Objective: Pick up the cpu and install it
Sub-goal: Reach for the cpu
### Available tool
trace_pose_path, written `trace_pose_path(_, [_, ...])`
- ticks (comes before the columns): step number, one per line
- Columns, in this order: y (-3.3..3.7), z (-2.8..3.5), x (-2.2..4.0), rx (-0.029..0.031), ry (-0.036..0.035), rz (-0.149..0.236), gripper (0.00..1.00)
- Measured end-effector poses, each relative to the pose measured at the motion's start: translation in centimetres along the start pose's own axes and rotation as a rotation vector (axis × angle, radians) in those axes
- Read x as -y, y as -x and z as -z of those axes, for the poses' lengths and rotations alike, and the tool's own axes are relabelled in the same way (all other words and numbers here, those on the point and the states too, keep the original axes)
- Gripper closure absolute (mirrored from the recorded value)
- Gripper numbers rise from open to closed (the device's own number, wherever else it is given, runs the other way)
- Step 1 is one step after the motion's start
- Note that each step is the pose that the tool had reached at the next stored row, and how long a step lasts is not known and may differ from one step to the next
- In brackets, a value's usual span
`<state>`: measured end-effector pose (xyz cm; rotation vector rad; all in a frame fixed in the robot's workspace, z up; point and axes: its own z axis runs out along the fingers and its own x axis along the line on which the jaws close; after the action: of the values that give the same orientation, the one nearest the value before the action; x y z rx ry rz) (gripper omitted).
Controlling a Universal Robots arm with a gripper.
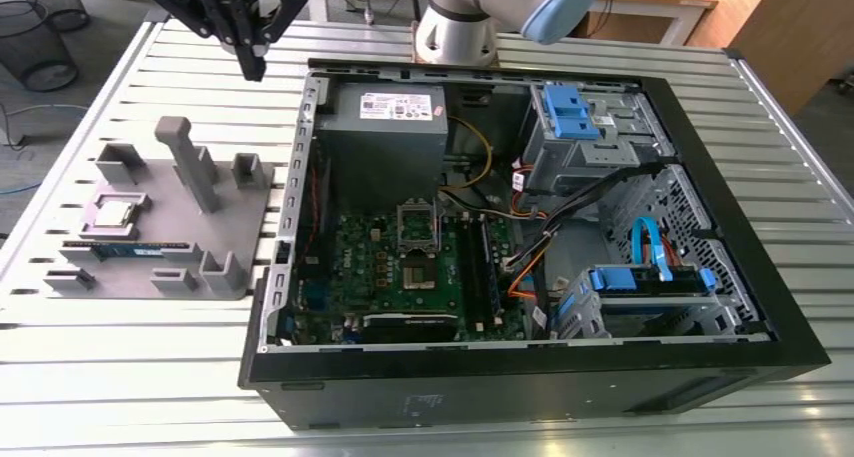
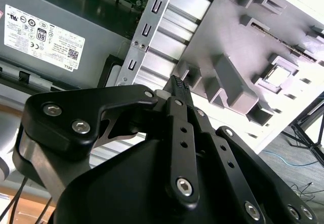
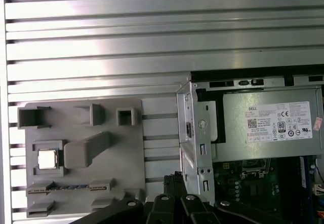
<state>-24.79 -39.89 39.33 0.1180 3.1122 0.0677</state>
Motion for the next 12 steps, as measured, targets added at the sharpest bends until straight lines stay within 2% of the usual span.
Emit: trace_pose_path(12, [-1.21,0.03,0.09,0.0000,0.0000,0.000,0.89])
